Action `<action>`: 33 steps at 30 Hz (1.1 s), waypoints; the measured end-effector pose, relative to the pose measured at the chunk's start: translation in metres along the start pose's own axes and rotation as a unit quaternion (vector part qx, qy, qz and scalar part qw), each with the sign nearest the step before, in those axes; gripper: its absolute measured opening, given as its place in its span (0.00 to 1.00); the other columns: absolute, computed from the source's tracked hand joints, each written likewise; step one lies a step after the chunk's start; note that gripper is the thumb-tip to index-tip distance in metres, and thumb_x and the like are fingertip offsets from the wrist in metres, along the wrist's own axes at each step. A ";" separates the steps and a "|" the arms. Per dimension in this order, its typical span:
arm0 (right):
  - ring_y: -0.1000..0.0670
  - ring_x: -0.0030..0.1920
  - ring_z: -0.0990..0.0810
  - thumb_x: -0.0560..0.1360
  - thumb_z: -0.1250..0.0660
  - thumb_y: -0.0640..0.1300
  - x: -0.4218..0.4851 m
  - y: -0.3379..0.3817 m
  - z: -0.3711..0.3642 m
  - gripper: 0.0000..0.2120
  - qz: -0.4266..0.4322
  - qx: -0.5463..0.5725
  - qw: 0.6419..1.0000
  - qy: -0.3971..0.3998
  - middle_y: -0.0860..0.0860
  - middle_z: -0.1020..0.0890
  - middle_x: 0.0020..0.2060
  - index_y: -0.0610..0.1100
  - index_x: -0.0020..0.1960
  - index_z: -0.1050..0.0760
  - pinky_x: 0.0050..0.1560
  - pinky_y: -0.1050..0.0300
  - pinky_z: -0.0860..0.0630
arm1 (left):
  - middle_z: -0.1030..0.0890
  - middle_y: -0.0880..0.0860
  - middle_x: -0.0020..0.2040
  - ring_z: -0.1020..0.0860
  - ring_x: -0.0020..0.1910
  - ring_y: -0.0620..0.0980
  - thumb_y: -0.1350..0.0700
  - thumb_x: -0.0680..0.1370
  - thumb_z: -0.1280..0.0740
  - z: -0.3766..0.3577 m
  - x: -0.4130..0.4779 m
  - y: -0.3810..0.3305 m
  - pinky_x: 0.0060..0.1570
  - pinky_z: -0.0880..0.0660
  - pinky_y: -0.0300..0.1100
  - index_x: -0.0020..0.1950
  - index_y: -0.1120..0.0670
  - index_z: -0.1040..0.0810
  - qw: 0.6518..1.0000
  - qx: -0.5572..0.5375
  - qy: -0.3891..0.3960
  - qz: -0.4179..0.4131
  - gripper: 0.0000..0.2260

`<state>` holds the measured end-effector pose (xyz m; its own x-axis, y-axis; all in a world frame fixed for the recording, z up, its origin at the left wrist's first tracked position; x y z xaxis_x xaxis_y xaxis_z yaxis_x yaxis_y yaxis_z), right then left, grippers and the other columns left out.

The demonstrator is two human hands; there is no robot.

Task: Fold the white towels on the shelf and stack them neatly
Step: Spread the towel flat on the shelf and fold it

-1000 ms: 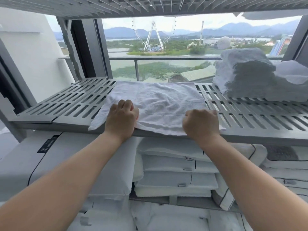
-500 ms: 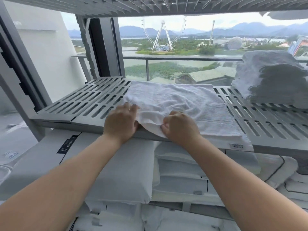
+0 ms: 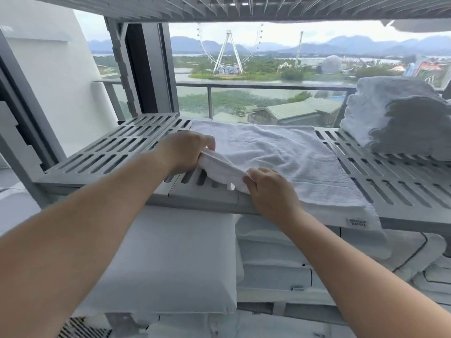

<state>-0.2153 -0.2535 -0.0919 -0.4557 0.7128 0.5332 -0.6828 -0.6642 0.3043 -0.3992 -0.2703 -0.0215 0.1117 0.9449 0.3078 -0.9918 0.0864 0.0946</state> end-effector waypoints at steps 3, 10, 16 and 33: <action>0.44 0.40 0.27 0.83 0.42 0.51 -0.001 -0.009 0.005 0.16 -0.018 0.050 0.998 -0.024 0.52 0.26 0.34 0.46 0.38 0.33 0.37 0.49 0.29 | 0.20 0.49 0.49 0.23 0.45 0.51 0.66 0.75 0.41 0.011 0.004 0.015 0.37 0.30 0.46 0.60 0.42 0.26 0.999 -0.005 0.008 0.039 0.22; 0.46 0.38 0.28 0.81 0.39 0.47 -0.012 -0.004 0.012 0.16 0.013 0.039 0.995 -0.085 0.53 0.27 0.32 0.45 0.36 0.34 0.33 0.52 0.33 | 0.18 0.52 0.51 0.23 0.46 0.54 0.48 0.81 0.36 -0.013 -0.036 0.042 0.40 0.26 0.46 0.59 0.48 0.24 0.979 -0.063 -0.032 0.192 0.09; 0.44 0.43 0.23 0.81 0.38 0.50 -0.015 0.014 0.006 0.13 0.138 -0.032 0.989 -0.047 0.50 0.24 0.38 0.44 0.41 0.23 0.36 0.51 0.26 | 0.19 0.54 0.42 0.21 0.44 0.55 0.34 0.76 0.34 -0.034 -0.069 0.079 0.42 0.25 0.47 0.52 0.57 0.26 0.926 -0.149 0.032 0.345 0.25; 0.42 0.54 0.20 0.75 0.32 0.54 0.061 0.103 -0.032 0.16 0.061 0.007 0.996 0.063 0.47 0.18 0.47 0.48 0.59 0.25 0.48 0.51 0.25 | 0.19 0.60 0.41 0.22 0.36 0.53 0.64 0.72 0.32 -0.028 -0.070 0.075 0.35 0.28 0.42 0.53 0.62 0.22 0.861 -0.381 0.096 0.323 0.09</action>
<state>-0.3314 -0.2711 -0.0534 -0.6036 0.6477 0.4649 -0.6097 -0.7507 0.2544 -0.4828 -0.3208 -0.0629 -0.4190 0.9017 -0.1066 -0.6044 -0.3646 -0.7084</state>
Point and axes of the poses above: each hand's wrist, its own x-axis towards the middle knuckle, its own z-axis out of the back of the hand, y = z × x, the point moved 9 cm from there along x, towards the middle knuckle
